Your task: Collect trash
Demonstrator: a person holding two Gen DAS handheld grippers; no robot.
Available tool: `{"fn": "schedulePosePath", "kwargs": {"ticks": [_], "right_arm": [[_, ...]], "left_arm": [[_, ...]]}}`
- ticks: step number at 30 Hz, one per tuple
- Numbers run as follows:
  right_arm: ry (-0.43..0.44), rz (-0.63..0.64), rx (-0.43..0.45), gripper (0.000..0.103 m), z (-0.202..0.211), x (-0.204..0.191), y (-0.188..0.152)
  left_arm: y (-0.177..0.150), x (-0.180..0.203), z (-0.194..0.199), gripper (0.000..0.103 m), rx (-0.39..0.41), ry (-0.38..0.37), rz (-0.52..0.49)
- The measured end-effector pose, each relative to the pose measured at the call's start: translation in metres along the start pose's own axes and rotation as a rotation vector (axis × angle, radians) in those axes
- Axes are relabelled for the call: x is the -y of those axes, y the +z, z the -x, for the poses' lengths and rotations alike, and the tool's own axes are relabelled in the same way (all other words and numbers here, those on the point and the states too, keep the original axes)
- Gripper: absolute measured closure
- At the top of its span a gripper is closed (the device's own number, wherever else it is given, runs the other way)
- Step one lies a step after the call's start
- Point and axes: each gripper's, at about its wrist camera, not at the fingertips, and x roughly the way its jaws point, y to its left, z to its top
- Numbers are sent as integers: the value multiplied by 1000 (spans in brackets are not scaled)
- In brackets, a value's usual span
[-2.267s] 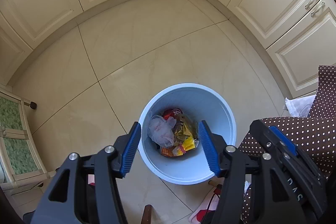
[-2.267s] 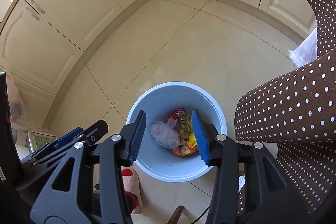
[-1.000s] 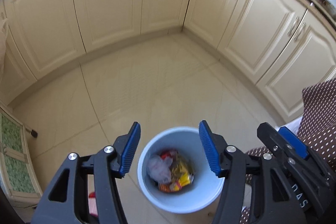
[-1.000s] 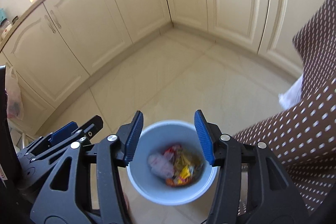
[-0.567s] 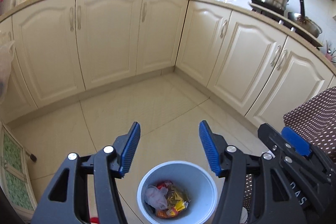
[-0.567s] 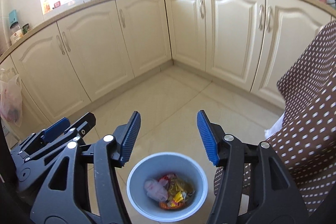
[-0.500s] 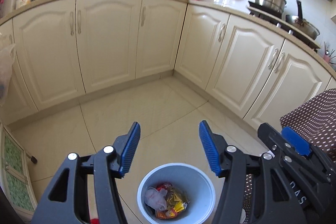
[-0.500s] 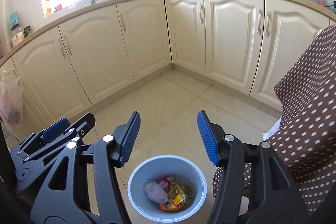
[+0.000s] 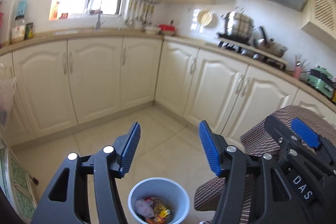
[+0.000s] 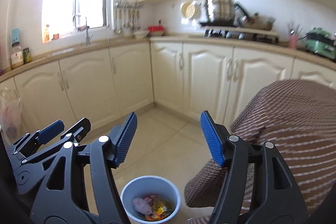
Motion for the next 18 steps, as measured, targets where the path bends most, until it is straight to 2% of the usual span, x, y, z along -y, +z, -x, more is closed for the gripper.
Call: {"fn": "schedulePosePath", "kwargs": {"ticks": [4, 12, 18], "right_arm": [[-48, -23, 61, 36, 52, 20, 19], [-144, -61, 117, 32, 134, 60, 35], [-195, -96, 143, 31, 182, 87, 36]], "left_arm": [[15, 28, 41, 45, 51, -44, -36], [26, 82, 119, 45, 116, -147, -112], [24, 115, 151, 45, 121, -197, -160]]}}
